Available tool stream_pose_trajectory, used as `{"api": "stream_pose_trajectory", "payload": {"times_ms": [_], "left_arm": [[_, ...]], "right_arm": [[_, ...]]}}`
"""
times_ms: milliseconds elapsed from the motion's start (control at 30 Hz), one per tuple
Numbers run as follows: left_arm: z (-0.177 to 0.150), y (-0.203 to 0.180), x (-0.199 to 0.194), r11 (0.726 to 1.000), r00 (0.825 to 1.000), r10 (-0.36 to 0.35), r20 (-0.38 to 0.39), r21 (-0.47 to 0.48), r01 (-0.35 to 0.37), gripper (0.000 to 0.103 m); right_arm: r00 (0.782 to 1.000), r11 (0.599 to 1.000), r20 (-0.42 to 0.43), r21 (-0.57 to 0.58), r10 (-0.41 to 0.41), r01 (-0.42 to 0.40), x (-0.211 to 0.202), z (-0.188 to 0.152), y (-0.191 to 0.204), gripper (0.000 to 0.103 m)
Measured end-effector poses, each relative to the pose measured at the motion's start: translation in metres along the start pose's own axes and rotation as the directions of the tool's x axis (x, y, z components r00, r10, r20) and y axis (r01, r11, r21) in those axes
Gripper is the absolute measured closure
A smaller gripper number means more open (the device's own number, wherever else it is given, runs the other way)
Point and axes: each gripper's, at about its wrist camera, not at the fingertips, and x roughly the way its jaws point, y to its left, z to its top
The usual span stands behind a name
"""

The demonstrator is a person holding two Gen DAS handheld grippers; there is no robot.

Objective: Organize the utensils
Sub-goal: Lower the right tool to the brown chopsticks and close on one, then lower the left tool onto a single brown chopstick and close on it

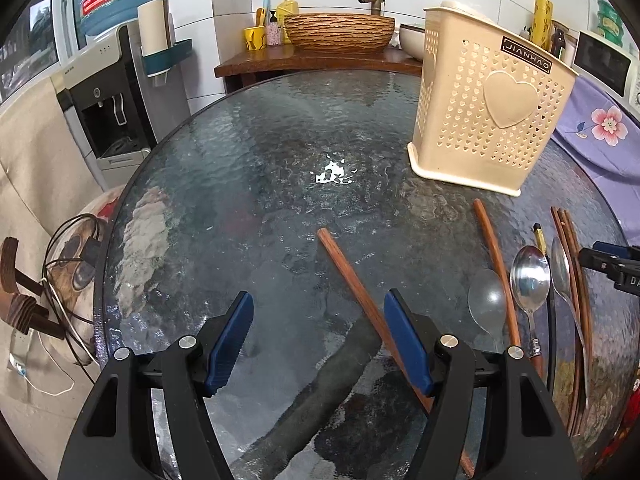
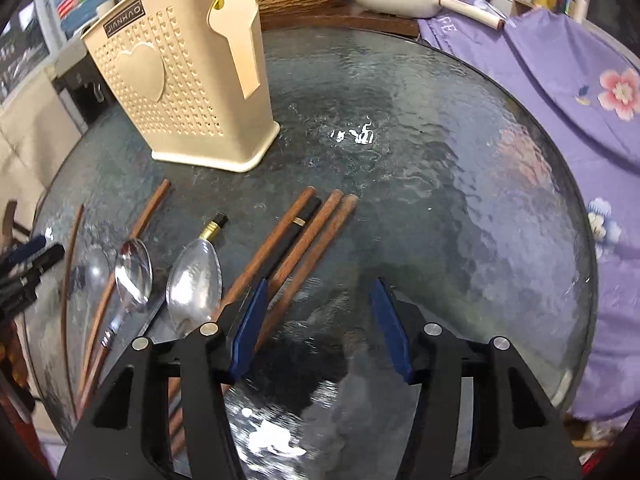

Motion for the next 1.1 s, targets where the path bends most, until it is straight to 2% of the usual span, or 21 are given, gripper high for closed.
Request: {"api": "stream_pose_trajectory", "payload": {"times_ms": [67, 133, 233, 300, 367, 467, 600, 733, 867, 967, 1100], "left_arm": [[0.0, 0.001, 0.001, 1.0, 1.0, 0.002, -0.005, 0.001, -0.002, 0.037], [0.001, 0.002, 0.003, 1.0, 1.0, -0.002, -0.011, -0.004, 0.002, 0.037], [0.004, 0.0, 0.008, 1.0, 1.0, -0.016, -0.025, -0.006, 0.016, 0.037], [0.006, -0.002, 0.012, 0.999, 0.999, -0.032, -0.039, -0.007, 0.032, 0.04], [0.009, -0.005, 0.017, 0.999, 0.997, -0.047, -0.058, -0.01, 0.047, 0.047], [0.013, -0.007, 0.022, 0.999, 0.997, -0.043, -0.07, -0.006, 0.043, 0.051], [0.021, -0.011, 0.027, 0.999, 0.995, -0.047, -0.089, 0.009, 0.048, 0.057], [0.03, -0.016, 0.033, 0.998, 0.993, -0.043, -0.108, 0.033, 0.047, 0.065], [0.032, -0.017, 0.034, 0.998, 0.992, -0.043, -0.116, 0.046, 0.049, 0.072], [0.032, -0.016, 0.034, 0.997, 0.991, -0.048, -0.124, 0.052, 0.055, 0.074], [0.033, -0.011, 0.034, 0.997, 0.989, -0.069, -0.129, 0.032, 0.074, 0.074]], "right_arm": [[1.0, 1.0, -0.014, 0.009, 0.005, -0.005, 0.001, 0.003, -0.008, 0.054], [0.998, 0.997, -0.033, 0.054, 0.055, -0.053, 0.004, 0.007, -0.018, 0.054], [0.999, 0.998, -0.03, 0.051, 0.046, -0.044, 0.008, 0.013, -0.018, 0.055], [0.998, 0.996, -0.031, 0.065, 0.059, -0.057, 0.01, 0.018, -0.019, 0.057], [0.997, 0.995, -0.034, 0.067, 0.072, -0.07, 0.014, 0.024, -0.018, 0.066], [0.994, 0.991, -0.046, 0.087, 0.104, -0.1, 0.018, 0.031, -0.017, 0.074], [0.988, 0.984, -0.067, 0.12, 0.139, -0.13, 0.023, 0.044, -0.021, 0.077], [0.991, 0.988, -0.07, 0.111, 0.111, -0.103, 0.029, 0.056, -0.023, 0.082], [0.987, 0.98, -0.077, 0.154, 0.139, -0.126, 0.03, 0.059, -0.032, 0.082], [0.993, 0.988, -0.076, 0.132, 0.095, -0.085, 0.027, 0.057, -0.037, 0.082], [0.976, 0.956, -0.063, 0.224, 0.206, -0.188, 0.025, 0.053, -0.054, 0.082]]}}
